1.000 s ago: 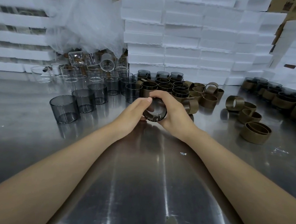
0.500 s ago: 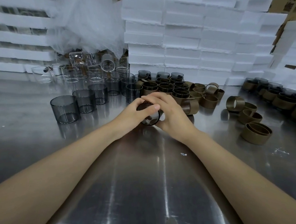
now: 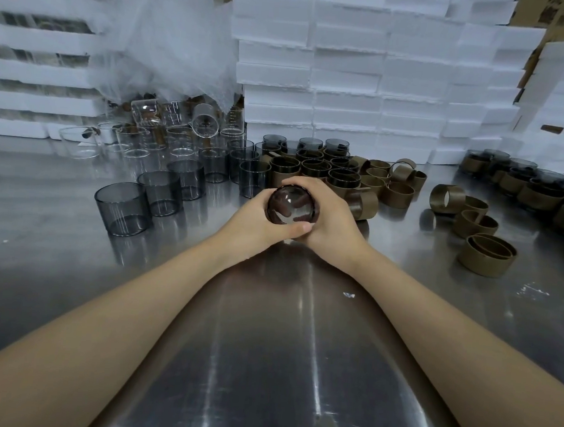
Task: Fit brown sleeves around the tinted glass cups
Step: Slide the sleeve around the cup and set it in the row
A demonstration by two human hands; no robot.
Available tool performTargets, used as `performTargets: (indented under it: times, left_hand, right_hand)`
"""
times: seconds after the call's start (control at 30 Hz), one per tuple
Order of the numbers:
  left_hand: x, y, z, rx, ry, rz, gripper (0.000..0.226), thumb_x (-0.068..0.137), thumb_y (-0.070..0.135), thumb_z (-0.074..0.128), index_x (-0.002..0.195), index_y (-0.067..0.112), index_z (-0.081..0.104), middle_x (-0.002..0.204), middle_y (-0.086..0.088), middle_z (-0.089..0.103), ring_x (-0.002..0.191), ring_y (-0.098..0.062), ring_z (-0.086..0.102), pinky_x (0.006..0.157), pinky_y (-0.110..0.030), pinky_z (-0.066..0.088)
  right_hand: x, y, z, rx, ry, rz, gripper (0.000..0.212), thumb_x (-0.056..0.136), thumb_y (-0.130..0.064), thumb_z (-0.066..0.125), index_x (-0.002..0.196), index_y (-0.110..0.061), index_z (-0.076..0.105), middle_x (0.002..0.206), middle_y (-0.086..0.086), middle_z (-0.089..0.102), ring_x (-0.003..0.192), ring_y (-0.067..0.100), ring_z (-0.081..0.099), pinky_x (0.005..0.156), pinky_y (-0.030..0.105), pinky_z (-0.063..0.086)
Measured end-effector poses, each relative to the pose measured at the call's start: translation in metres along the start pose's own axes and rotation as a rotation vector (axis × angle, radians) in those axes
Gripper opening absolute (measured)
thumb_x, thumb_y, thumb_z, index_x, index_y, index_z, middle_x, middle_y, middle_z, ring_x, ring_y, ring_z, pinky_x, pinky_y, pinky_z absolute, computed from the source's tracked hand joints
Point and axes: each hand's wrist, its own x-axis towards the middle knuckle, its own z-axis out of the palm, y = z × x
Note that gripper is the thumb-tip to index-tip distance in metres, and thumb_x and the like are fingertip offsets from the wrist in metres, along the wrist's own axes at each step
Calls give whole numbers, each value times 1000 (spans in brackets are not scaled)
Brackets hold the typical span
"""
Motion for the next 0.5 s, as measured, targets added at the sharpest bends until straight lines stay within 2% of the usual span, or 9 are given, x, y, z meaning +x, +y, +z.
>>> performTargets:
  times: [0.1,0.2,0.33,0.4,0.43,0.5]
  left_hand:
    - [-1,-1,1,6,-2,18,51,76,22,83,119,19,57,98,15,69,84,10,65,71,-5,45]
    - [-2,-1,1,28,12,45,42,80,22,79,117,26,59,98,14,69,84,5,64,71,-4,45]
    - [-3,3,0,9,-4,95,27,87,21,70,107,37,61,96,17,68,86,-9,62,82,-15,48]
    - [-5,5,0,-24,-21,103,27,85,28,62,109,40,60,102,9,69,91,-15,65,87,-25,52]
    - [-6,5,0,-52,-27,98,28,82,31,57,108,40,60,105,5,69,90,-14,66,86,-27,53]
    - [-6,5,1,-110,-15,74,27,83,31,51,107,37,61,100,7,69,83,-11,68,83,-29,54]
  right_hand:
    - [1,2,1,97,13,77,61,68,6,78,123,-13,57,121,1,60,113,13,58,100,29,47]
    - [1,5,1,191,25,118,65,65,10,78,119,-19,56,117,-3,61,111,10,60,97,24,47]
    - [3,8,-1,283,21,192,73,59,10,84,118,-23,56,114,-10,62,108,5,61,94,21,48]
    - [3,9,-1,331,26,224,75,58,11,84,120,-21,56,113,-9,63,107,4,61,90,18,48]
    - [3,10,-1,348,31,234,75,58,11,84,121,-19,56,114,-8,63,106,4,61,89,16,47]
    - [3,9,-2,358,28,225,74,58,12,84,123,-14,56,116,-2,63,109,8,61,92,19,48]
